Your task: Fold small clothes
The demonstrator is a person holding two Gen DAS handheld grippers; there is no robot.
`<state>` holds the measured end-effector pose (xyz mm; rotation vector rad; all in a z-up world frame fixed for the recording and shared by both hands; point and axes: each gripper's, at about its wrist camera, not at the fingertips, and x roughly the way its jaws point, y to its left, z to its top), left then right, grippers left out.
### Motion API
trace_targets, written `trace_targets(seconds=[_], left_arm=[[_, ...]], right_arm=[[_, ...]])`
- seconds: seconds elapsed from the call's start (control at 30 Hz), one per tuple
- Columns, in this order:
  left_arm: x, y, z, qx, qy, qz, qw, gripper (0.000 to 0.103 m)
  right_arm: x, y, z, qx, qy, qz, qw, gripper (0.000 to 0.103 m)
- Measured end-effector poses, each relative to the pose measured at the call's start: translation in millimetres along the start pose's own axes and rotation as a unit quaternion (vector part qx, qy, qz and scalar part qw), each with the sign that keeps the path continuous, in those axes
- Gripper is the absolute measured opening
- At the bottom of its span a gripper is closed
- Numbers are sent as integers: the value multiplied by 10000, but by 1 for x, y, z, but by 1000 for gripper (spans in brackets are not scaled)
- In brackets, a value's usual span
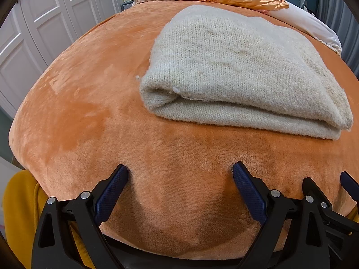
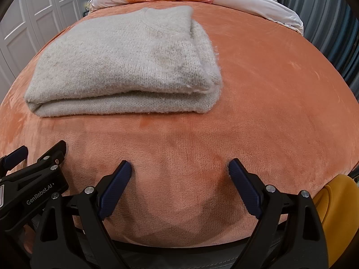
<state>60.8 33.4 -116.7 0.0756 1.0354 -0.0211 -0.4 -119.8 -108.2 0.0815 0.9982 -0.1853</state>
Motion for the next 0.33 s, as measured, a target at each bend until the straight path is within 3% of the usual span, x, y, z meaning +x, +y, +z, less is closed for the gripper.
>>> trace_targets(seconds=[0.33], left_arm=[[1,2,0,30,8,0,10000,93]], right_arm=[[1,-1,0,-10,4,11,10000,87]])
